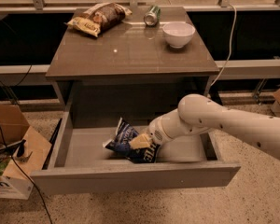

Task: Pick blue chip bag from top drawer and place on counter

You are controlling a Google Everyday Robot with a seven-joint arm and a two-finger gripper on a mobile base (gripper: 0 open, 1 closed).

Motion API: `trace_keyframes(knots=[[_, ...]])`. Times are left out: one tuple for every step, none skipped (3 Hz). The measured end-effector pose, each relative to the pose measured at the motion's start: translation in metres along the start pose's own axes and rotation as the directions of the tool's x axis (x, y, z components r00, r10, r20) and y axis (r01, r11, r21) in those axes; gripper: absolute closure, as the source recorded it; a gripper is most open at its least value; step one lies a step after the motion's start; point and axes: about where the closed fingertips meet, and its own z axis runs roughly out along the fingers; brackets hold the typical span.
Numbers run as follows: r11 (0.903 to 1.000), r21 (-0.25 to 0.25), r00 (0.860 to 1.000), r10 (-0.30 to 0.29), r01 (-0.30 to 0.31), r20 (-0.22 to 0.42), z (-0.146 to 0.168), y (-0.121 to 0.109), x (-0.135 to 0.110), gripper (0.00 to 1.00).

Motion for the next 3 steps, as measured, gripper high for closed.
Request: trace_keyframes(knots=[[0.9998,0.017,0.999,-0.013,0.012,0.037,-0.02,0.005,-0.014,1.0],[0.9979,0.045,0.995,-0.049,0.046,0.083,-0.062,0.007,-0.037,1.0],[0.9833,0.126,0.98,-0.148,0.131,0.132,-0.136,0.007,-0.076,1.0]])
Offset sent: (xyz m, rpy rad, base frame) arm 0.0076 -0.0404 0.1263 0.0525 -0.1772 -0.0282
